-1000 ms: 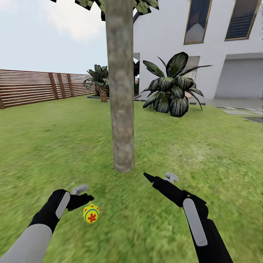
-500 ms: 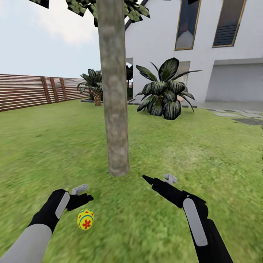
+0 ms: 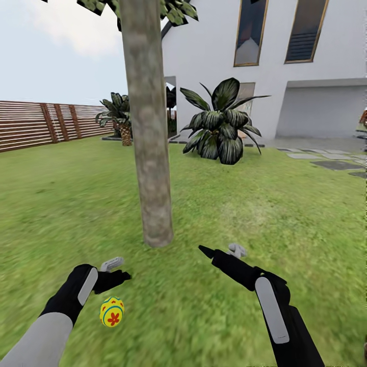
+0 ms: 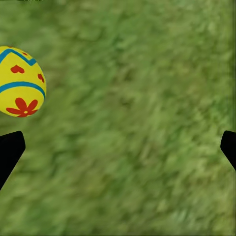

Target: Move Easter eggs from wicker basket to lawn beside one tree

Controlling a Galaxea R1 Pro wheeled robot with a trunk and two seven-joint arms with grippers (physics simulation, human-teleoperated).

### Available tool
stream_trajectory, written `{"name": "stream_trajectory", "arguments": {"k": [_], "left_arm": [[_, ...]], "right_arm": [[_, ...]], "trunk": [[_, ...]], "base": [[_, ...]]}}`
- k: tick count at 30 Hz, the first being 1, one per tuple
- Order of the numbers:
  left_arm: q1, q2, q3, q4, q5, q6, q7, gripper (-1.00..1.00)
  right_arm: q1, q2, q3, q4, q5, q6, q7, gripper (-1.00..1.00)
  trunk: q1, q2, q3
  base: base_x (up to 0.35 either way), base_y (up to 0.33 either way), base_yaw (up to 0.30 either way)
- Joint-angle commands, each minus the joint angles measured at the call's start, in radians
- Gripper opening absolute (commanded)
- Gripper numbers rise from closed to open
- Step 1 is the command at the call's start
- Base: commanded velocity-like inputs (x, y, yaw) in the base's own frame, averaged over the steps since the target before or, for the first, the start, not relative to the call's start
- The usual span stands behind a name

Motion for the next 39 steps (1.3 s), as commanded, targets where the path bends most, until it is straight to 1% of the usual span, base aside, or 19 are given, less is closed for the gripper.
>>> {"name": "stream_trajectory", "arguments": {"k": [1, 26, 39], "left_arm": [[0.0, 0.0, 0.003, -0.001, -0.006, 0.005, -0.006, 1.0], [0.0, 0.004, 0.012, -0.001, -0.011, 0.005, -0.007, 1.0], [0.0, 0.004, 0.012, -0.001, -0.011, 0.001, -0.005, 1.0]], "right_arm": [[-0.001, 0.001, -0.003, 0.0, 0.003, 0.007, 0.007, 1.0], [-0.001, -0.001, -0.003, 0.001, -0.002, 0.016, 0.008, 1.0], [-0.001, -0.001, -0.001, 0.001, 0.0, 0.007, 0.009, 1.0]], "trunk": [[-0.004, 0.007, 0.001], [-0.1, 0.182, 0.044], [-0.15, 0.273, 0.066]], "base": [[0.0, 0.0, -0.131], [0.0, 0.0, -0.131], [0.0, 0.0, -0.131]]}}
